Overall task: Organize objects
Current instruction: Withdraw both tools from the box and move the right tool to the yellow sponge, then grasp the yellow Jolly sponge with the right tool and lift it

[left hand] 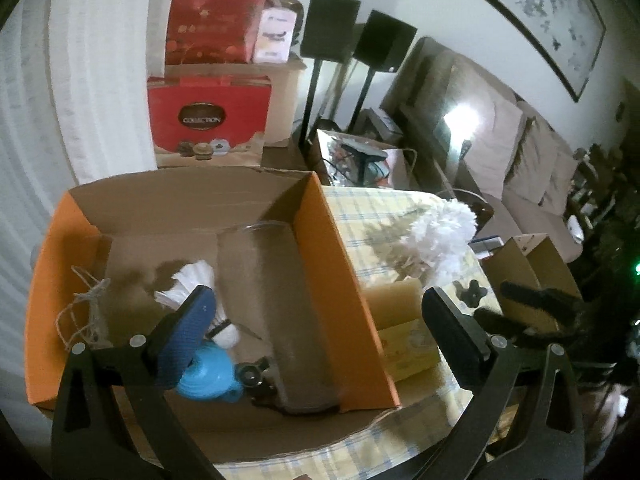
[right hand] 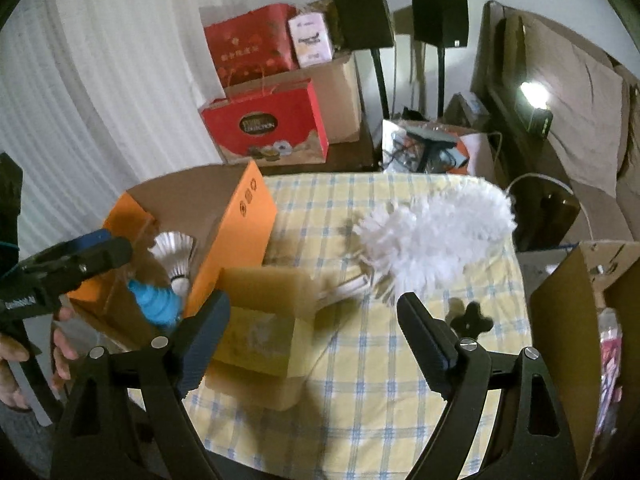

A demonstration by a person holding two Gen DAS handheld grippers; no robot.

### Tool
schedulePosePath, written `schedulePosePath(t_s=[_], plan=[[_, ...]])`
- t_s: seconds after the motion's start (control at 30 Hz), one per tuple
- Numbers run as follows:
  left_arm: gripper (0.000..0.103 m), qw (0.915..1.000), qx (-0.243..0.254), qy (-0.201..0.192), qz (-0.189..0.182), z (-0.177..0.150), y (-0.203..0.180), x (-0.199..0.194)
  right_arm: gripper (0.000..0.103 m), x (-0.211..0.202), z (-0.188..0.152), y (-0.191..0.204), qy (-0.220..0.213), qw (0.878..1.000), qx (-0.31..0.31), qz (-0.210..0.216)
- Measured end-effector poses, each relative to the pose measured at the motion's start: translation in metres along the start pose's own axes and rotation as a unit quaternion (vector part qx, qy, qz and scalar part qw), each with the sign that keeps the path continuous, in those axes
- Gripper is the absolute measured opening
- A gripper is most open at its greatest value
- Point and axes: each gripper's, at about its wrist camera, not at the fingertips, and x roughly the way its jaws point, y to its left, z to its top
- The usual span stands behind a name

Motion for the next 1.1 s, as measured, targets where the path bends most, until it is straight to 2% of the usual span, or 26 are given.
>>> schedulePosePath(t_s=[0.4, 0.67, 1.1], plan=[[0.103, 0.9999, -0.004, 0.012, -0.006, -0.003, -0.001, 0.008, 0.086, 0.047, -0.025, 0.006, 0.059, 0.996, 0.019, 0.066], [0.103, 0.9998, -0.008, 0.019, -0.004, -0.006, 0.007, 0.012, 0.086, 0.071, -0.031, 0.011, 0.083, 0.99, 0.031, 0.107], [0.103, 0.9996, -0.015, 0.023, -0.008, -0.005, 0.015, 0.017, 0.087, 0.091, -0.027, 0.017, 0.1, 0.988, 0.026, 0.113]])
